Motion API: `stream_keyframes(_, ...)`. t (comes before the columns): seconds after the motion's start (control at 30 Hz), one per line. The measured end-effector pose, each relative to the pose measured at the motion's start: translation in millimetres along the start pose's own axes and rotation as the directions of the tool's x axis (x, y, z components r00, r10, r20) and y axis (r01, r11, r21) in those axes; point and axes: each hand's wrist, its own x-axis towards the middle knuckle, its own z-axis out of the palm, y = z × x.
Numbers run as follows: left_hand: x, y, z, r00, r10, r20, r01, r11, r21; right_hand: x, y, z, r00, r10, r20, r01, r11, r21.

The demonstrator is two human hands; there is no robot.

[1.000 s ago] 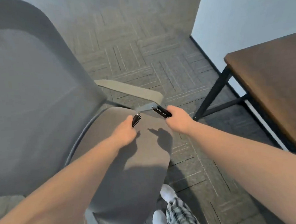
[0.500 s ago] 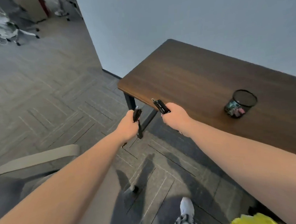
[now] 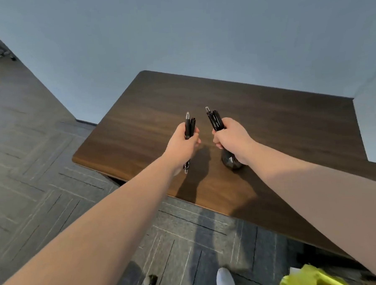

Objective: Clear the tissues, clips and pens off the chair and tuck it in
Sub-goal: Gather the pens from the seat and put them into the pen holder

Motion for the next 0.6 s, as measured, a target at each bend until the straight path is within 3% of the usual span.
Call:
stream_keyframes(0.2,36.8,26.5,57.3,0.999,0.030,0.032,-0.023,0.980,-0.197,28.3,9.8,-37.8,0.997,0.036,-0.074,-0.026,0.991,0.133)
stream_keyframes(0.6,72.9,24.2,112.2,0.997,-0.062,0.053,0.075,0.952,-0.298,59.2,48.6,-56.9,0.994,0.087,-0.072,-0.063,0.956,0.287)
